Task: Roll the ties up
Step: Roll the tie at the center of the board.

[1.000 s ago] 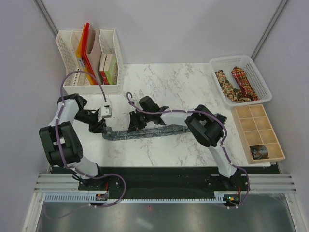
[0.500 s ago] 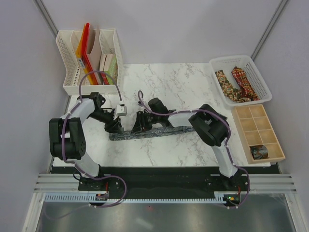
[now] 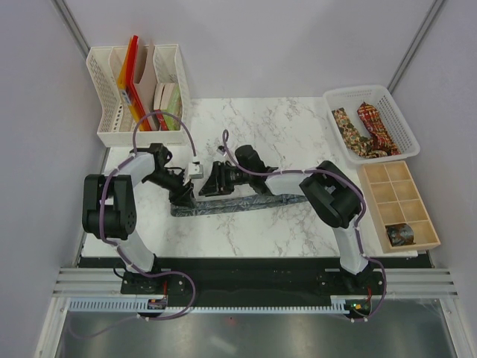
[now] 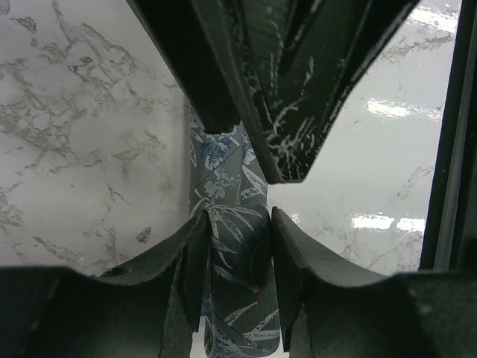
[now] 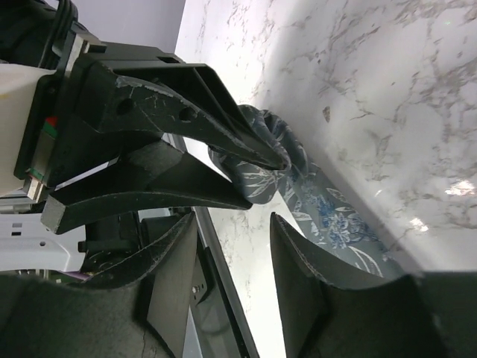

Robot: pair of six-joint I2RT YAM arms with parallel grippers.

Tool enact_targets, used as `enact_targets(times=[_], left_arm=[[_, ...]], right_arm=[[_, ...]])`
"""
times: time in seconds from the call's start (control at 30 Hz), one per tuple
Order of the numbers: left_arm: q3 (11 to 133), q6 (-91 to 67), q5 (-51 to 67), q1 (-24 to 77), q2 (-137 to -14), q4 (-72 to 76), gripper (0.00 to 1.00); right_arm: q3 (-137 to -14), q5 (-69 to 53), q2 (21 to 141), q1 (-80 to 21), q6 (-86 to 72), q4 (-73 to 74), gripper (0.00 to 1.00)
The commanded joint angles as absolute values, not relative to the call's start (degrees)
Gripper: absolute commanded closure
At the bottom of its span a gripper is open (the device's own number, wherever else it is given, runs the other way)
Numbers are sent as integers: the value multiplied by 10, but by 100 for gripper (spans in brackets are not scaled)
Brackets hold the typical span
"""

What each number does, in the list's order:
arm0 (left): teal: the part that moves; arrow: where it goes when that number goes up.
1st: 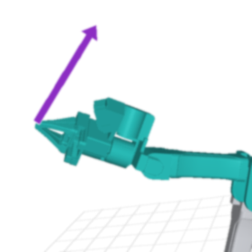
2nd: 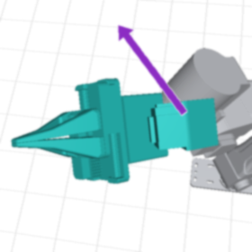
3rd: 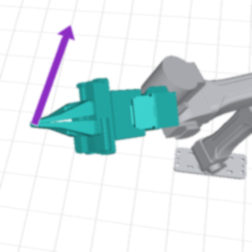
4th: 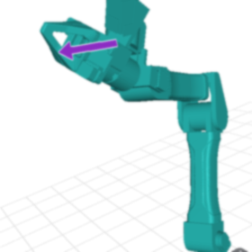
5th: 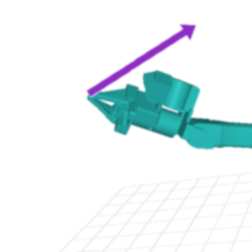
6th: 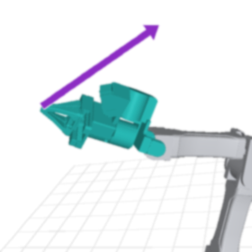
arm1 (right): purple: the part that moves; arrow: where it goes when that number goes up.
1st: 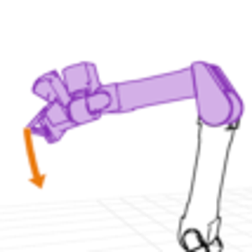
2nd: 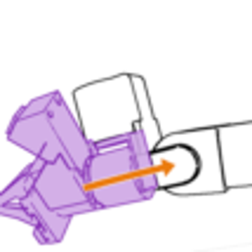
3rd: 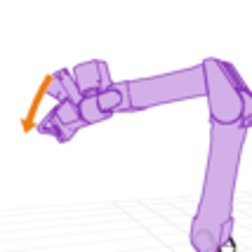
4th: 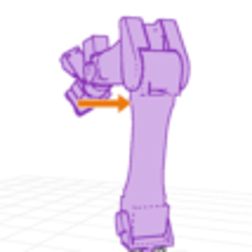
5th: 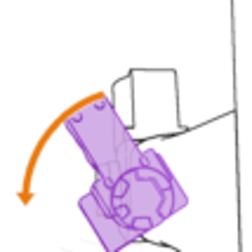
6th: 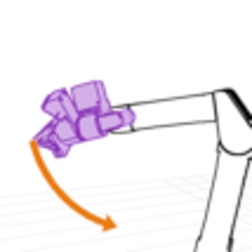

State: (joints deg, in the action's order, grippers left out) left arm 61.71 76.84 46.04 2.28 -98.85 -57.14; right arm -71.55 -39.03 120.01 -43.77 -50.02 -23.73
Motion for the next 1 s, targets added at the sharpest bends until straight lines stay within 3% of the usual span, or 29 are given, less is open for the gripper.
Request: enact_targets(times=[0.0, 0.4, 0.97], left_arm=[[613, 750, 469, 26, -989, -555, 54], [611, 750, 463, 32, -991, -552, 56], [612, 749, 457, 46, -991, -551, 58]], right_arm=[[-720, -377, 1214, -448, -527, -276, 49], [-742, -357, 1260, -463, -577, -305, 43], [-759, -352, 1298, -481, -615, -336, 46]])
